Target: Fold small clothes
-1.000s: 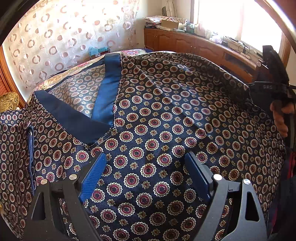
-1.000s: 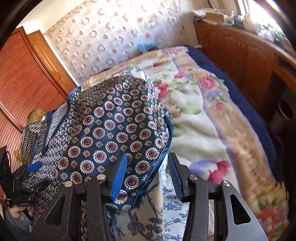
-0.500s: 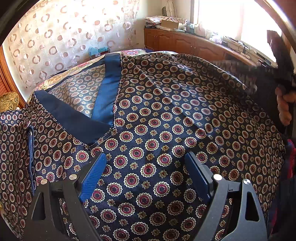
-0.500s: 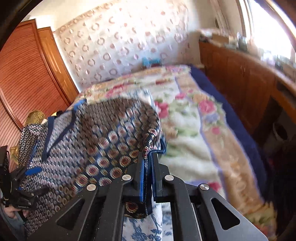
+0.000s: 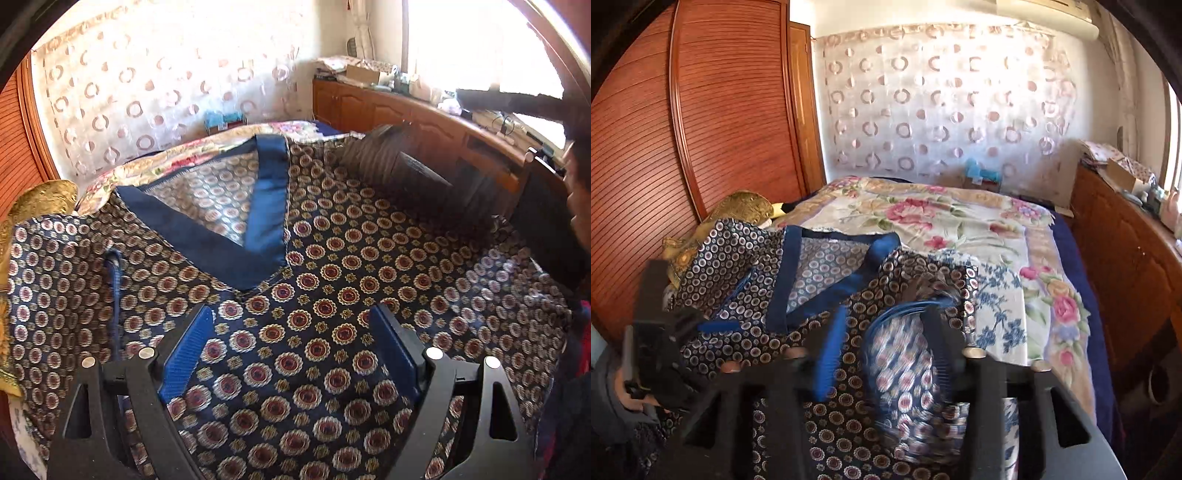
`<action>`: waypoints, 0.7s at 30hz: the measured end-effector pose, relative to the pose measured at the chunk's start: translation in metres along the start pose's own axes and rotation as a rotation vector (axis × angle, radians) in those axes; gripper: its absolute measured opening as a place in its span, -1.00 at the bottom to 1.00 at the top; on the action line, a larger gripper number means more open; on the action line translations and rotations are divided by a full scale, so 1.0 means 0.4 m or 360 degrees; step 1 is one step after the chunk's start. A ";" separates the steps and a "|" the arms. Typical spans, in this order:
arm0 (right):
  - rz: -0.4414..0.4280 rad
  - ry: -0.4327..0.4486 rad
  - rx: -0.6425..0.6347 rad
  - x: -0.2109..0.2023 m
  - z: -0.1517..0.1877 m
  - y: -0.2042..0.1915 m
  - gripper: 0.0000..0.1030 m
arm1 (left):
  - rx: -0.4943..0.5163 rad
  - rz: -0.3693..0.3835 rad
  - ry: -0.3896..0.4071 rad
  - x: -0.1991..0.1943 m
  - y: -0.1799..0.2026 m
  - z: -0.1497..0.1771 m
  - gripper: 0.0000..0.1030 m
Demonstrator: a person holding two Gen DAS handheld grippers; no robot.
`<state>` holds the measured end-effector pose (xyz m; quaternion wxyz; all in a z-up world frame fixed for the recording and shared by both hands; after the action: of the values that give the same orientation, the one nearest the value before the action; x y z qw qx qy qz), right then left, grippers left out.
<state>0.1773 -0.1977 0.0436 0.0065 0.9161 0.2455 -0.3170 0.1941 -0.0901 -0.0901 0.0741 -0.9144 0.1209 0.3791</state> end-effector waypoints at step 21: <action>0.0248 -0.0360 0.0188 0.194 0.114 0.114 -0.03 | -0.0066 0.0020 0.0023 -0.067 -0.106 0.063 0.69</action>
<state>0.2243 -0.2109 -0.0447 0.0047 0.8896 0.1523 -0.4305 0.1705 -0.0392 -0.0869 0.0518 -0.9177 0.1192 0.3755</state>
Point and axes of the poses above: each gripper's, at about its wrist camera, not at the fingertips, and x roughly the way its jaws point, y to its right, z to its underside, the point moved 2 cm from there along x, roughly the way its jaws point, and after that the axes turned 3 degrees about -z, right-handed, at the moved point
